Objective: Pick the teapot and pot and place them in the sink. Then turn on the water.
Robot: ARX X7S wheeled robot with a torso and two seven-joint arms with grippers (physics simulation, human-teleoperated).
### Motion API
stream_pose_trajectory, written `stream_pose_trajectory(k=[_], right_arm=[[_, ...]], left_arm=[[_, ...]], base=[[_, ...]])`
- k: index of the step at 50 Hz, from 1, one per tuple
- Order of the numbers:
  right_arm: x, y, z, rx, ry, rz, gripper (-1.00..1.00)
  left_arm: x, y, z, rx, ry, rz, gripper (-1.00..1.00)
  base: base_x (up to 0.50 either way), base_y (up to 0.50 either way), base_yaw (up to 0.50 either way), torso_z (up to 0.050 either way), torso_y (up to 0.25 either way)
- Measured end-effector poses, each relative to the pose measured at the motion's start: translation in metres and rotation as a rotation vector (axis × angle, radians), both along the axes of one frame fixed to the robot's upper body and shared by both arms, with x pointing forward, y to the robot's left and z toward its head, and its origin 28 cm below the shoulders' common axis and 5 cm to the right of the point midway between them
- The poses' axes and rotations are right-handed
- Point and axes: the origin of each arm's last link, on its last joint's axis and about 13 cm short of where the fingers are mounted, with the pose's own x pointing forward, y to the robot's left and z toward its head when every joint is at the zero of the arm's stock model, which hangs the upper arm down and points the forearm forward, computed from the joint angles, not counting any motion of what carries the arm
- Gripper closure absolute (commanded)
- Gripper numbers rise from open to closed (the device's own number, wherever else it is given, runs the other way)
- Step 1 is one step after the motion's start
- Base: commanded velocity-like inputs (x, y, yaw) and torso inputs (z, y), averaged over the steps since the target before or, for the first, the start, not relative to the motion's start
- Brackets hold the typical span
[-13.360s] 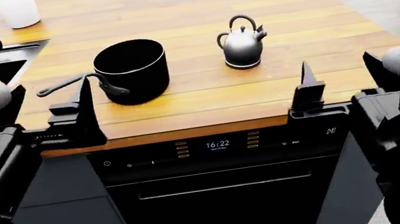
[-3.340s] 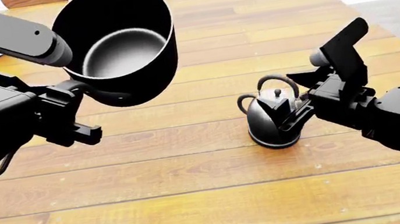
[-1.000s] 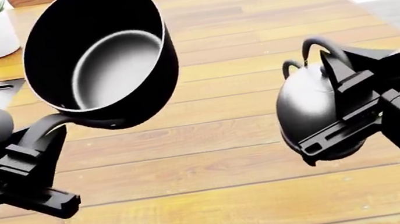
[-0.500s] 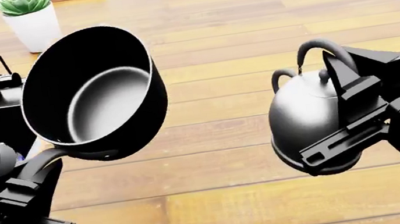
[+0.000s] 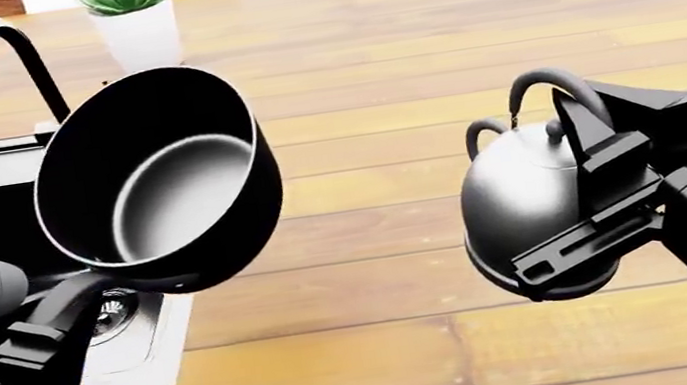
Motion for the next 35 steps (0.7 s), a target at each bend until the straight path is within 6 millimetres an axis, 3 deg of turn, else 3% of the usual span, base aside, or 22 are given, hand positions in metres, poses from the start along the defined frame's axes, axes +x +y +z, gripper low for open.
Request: stream_pose_trajectory(k=[35], right_arm=[[0.0012,0.0006,0.0006,0.005,-0.002,-0.002,1.00]], left_arm=[[-0.0089,-0.0033,-0.0041,0.003,0.026,-0.036,1.00]], base=[[0.00,0.50,0.00,0.001,0.004]])
